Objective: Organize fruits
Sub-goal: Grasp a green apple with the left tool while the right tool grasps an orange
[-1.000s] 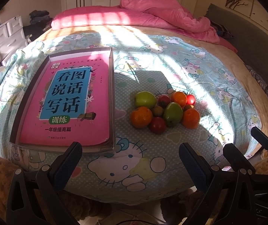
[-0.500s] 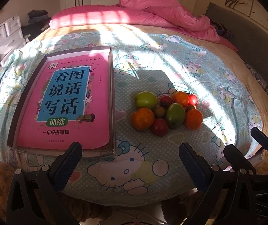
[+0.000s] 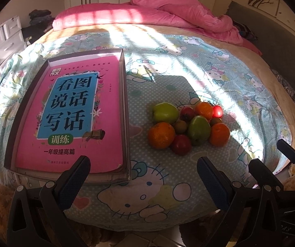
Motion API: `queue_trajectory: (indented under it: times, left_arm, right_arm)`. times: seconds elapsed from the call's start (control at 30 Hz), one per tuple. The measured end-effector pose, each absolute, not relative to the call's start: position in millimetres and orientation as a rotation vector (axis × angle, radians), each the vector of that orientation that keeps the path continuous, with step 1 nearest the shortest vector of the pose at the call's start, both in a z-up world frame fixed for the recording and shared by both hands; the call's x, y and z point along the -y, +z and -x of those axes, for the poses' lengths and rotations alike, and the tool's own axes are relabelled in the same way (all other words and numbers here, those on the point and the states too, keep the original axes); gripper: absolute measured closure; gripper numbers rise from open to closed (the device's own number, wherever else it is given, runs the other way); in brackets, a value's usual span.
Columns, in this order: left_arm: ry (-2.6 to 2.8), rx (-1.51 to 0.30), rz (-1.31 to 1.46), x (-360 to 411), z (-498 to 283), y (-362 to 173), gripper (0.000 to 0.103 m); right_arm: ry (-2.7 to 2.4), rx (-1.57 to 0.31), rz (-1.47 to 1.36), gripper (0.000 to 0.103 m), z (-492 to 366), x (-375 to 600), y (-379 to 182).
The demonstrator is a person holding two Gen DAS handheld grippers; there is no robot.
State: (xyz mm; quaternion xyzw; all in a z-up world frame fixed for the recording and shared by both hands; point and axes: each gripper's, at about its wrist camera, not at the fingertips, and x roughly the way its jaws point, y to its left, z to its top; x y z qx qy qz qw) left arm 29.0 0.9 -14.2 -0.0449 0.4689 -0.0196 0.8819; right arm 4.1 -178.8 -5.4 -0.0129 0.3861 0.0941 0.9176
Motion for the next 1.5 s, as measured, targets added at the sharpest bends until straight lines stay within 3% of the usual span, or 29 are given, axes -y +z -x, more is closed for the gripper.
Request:
queue_trajectory:
  times: [0.83, 1.23, 1.33, 1.43, 1.5]
  left_arm:
    - [-0.049, -1.017, 0.052, -8, -74, -26, 0.0]
    - [-0.21, -1.1, -0.127, 16, -125, -32, 0.001]
    - [-0.236, -1.118, -0.178, 17, -136, -35, 0.007]
    - [-0.285, -1.143, -0.205, 20, -145, -38, 0.021]
    - [-0.286, -1.145, -0.255, 24, -149, -40, 0.02]
  right_arm:
    - [0.221, -0.917, -0.019, 0.0, -52, 178, -33]
    - [0.276, -0.995, 0.075, 0.001, -76, 164, -50]
    - [0.279, -1.011, 0.073, 0.001, -79, 167, -54]
    - [0.29, -1.018, 0.063, 0.002, -81, 170, -55]
    - [0.305, -1.027, 0.055, 0.003, -84, 172, -56]
